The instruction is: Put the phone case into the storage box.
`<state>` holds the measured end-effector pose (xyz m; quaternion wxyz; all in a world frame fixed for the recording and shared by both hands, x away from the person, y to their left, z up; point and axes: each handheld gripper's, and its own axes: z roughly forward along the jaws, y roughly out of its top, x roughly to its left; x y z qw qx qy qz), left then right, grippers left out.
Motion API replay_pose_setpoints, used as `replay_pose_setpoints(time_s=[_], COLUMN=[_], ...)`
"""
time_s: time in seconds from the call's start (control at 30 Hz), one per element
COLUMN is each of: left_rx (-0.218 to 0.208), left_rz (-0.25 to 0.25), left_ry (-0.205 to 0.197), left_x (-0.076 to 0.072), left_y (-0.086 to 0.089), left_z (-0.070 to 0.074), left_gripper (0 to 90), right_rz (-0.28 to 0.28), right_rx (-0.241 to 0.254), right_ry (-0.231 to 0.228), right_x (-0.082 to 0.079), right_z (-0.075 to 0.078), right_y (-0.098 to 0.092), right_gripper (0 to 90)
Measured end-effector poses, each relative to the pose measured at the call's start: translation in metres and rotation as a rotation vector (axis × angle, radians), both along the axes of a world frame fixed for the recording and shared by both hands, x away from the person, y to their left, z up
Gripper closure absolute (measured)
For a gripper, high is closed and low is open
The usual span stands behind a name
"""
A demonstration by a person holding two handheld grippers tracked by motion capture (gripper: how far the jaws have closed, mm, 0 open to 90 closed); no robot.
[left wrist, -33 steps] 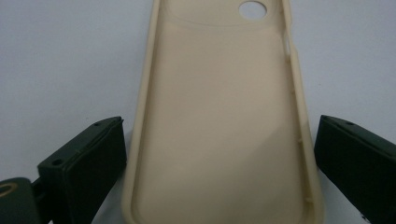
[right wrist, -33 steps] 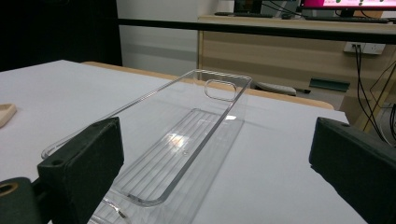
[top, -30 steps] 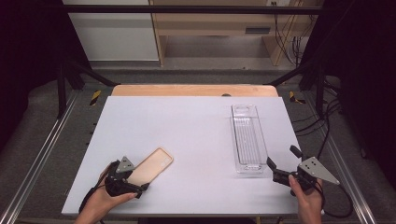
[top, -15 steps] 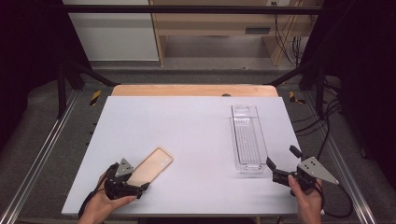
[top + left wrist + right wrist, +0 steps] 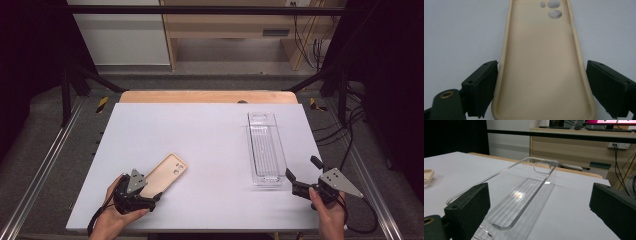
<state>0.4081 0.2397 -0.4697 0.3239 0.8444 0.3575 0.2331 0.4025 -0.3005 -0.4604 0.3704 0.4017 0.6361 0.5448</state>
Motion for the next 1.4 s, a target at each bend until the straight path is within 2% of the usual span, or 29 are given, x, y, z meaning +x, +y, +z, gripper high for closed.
replay_pose_setpoints(time_s=[0.07, 0.2, 0.4, 0.57, 0.73, 0.83, 0.97, 1.07, 1.13, 1.17, 1.2, 1.23, 1.27, 1.4], left_rx=[-0.009, -0.041, -0.100, -0.160, -0.181, -0.195, -0.193, -0.193, -0.192, -0.197, -0.197, -0.199, -0.197, -0.207], left_rz=[0.010, 0.027, 0.040, 0.060, 0.075, 0.079, 0.081, 0.078, 0.069, 0.074, 0.069, 0.075, 0.070, 0.083], left_ry=[-0.022, -0.092, -0.200, -0.262, -0.317, -0.335, -0.337, -0.345, -0.370, -0.365, -0.381, -0.374, -0.387, -0.388], left_x=[0.000, 0.002, 0.005, 0.008, 0.009, 0.008, 0.006, 0.004, 0.003, 0.002, 0.002, 0.001, 0.002, 0.000], left_y=[-0.003, -0.011, -0.034, -0.049, -0.054, -0.053, -0.053, -0.054, -0.055, -0.056, -0.055, -0.055, -0.054, -0.051], left_z=[0.003, 0.010, 0.022, 0.021, 0.021, 0.023, 0.018, 0.018, 0.020, 0.020, 0.021, 0.022, 0.022, 0.024], left_gripper=[12.2, 12.1, 12.1, 12.1, 12.1, 12.0, 12.0, 12.0, 12.0, 12.0, 12.0, 12.0, 12.0, 12.0], right_rz=[0.003, 0.005, -0.005, -0.004, 0.005, 0.016, 0.037, 0.062, 0.082, 0.094, 0.105, 0.119, 0.132, 0.166], right_rx=[0.000, -0.005, -0.009, -0.004, -0.001, -0.014, -0.031, -0.038, -0.051, -0.059, -0.064, -0.072, -0.081, -0.126], right_ry=[-0.005, -0.007, -0.008, -0.010, -0.002, -0.002, 0.001, 0.003, 0.001, 0.002, 0.007, 0.009, 0.014, 0.048], right_x=[0.000, -0.001, -0.002, -0.004, -0.005, -0.006, -0.003, 0.000, 0.002, 0.002, 0.004, 0.005, 0.007, 0.013], right_z=[0.000, 0.001, 0.003, 0.003, 0.005, 0.009, 0.016, 0.025, 0.033, 0.037, 0.041, 0.045, 0.048, 0.060], right_y=[0.000, 0.001, 0.002, 0.003, 0.007, 0.012, 0.020, 0.028, 0.036, 0.040, 0.044, 0.049, 0.053, 0.071], right_gripper=[3.5, 3.5, 3.4, 3.4, 3.3, 3.1, 3.0, 3.1, 3.1, 3.1, 3.1, 3.1, 3.0, 3.0])
